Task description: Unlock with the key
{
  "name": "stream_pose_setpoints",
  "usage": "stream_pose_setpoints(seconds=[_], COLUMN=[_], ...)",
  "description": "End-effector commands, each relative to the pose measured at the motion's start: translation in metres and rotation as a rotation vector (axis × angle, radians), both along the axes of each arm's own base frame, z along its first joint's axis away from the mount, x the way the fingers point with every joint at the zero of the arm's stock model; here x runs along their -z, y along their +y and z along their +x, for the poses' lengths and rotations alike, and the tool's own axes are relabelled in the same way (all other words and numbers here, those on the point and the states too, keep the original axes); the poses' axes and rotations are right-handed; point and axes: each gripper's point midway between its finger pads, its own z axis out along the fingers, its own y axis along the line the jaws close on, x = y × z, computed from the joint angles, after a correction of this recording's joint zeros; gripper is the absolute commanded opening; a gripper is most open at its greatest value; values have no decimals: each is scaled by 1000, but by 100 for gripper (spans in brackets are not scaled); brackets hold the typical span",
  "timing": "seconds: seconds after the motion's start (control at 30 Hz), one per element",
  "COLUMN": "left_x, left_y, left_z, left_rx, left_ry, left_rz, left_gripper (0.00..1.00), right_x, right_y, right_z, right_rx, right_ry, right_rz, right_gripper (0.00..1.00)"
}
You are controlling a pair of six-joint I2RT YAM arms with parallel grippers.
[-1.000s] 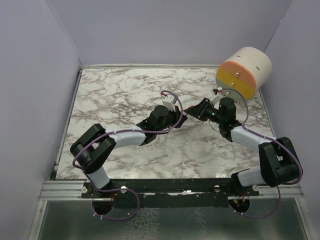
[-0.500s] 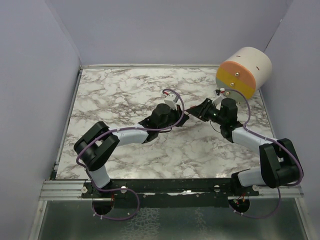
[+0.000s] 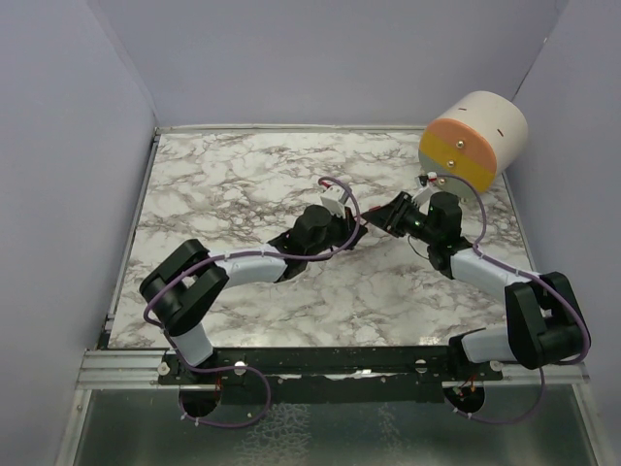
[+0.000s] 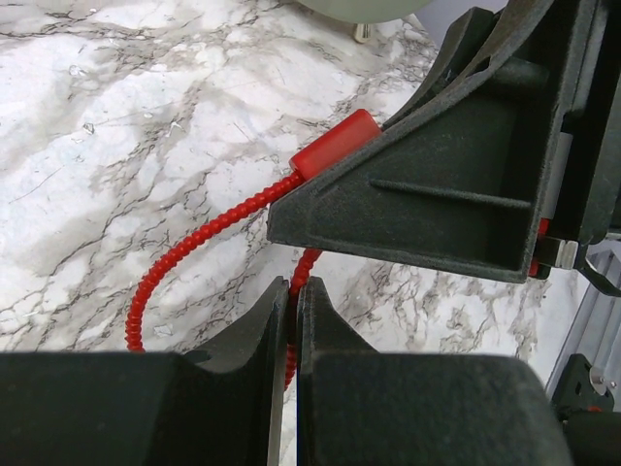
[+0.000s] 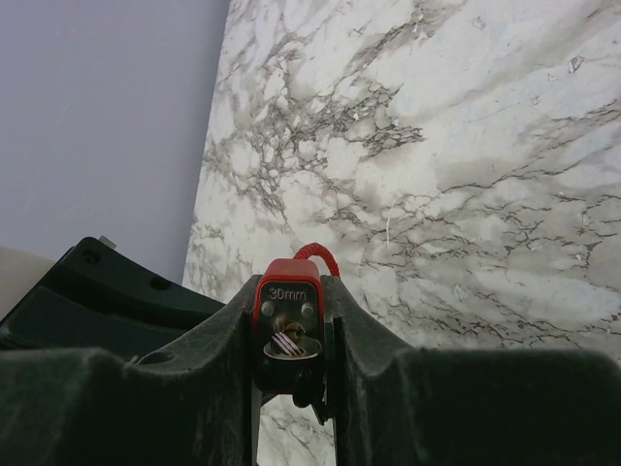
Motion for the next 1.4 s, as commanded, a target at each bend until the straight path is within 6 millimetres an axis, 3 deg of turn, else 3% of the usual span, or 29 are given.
stream_pose_setpoints(seconds=[0.0,0.2,0.47,0.73,1.1,1.37], left_x=[23,26,26,15,4,1], left_y=[19,22,23,22,11,2], left_z=[9,8,7,7,9,9], left_rx=[-87,-98,-98,-100,-99,-93], left_ry=[0,6,8,-14,-28,-31], left_rz=[93,101,103,90,86,92], left_gripper=[0,0,0,0,0,0], right_x=[-19,-23,-19,-8,11,10], right_y=[-7,-11,-10,-9,0,0], right_z=[11,12,12,11,10,10], right_rx=[44,72,66,45,-26,-30], right_ry=[-69,-76,-69,-38,20,15], right_rz=[26,24,16,-18,-31,-32], right_gripper=[24,39,41,59,60,60])
